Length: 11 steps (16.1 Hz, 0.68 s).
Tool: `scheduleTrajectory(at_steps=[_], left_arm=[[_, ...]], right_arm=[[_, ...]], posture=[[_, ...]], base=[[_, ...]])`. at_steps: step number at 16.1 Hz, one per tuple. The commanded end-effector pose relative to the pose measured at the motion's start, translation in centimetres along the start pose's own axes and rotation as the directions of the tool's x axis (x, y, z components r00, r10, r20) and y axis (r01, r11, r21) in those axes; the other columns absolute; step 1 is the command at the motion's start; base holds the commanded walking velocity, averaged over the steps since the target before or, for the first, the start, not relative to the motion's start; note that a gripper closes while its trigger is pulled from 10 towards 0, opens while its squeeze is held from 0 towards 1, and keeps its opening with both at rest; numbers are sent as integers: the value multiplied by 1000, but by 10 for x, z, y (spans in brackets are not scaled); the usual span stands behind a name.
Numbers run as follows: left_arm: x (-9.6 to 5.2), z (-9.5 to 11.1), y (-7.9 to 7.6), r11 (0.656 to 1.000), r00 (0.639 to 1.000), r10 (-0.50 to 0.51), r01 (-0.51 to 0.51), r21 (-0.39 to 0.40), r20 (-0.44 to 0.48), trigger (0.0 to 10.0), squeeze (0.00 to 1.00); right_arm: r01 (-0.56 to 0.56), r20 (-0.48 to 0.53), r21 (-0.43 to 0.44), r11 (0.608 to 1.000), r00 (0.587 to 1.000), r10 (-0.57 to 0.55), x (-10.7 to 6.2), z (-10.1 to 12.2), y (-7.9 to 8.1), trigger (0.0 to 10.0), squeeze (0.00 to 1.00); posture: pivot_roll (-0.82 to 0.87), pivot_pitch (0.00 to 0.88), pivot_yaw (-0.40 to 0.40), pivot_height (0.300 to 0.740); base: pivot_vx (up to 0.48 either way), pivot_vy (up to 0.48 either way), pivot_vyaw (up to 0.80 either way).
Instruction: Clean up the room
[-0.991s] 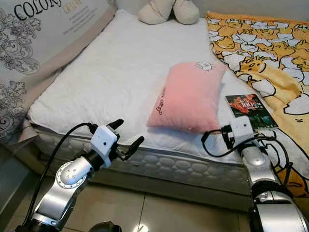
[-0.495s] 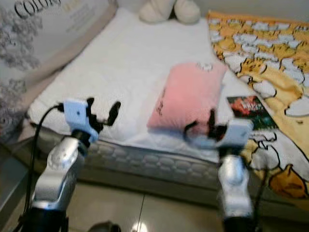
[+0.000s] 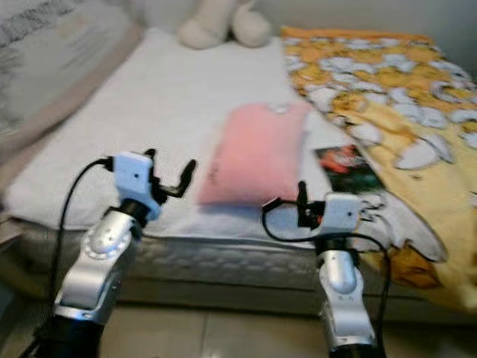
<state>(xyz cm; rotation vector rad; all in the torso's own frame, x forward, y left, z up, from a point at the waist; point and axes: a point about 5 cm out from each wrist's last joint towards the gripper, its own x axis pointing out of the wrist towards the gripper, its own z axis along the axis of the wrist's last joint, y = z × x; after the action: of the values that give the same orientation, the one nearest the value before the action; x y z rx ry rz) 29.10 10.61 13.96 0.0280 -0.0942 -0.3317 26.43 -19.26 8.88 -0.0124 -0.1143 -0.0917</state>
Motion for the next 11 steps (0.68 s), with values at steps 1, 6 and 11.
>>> scheduleTrajectory(at_steps=[1,6,11], left_arm=[[-3,-5,9,999,999,31,-31,16,-16,10000,0],[-10,-25,28,986,983,155,-160,-41,-100,10000,0],[-5,-15,20,994,993,113,-113,-10,-36,10000,0]], right_arm=[[27,3,63,998,1000,-27,-1,3,-4,10000,0],[-82,4,51,995,997,81,0,10,2,10000,0],[-144,-8,55,988,989,145,12,13,9,10000,0]], posture=[[31,0,35,740],[30,0,20,740],[40,0,13,740]], base=[[330,-345,0],[140,-129,0],[343,0,0]])
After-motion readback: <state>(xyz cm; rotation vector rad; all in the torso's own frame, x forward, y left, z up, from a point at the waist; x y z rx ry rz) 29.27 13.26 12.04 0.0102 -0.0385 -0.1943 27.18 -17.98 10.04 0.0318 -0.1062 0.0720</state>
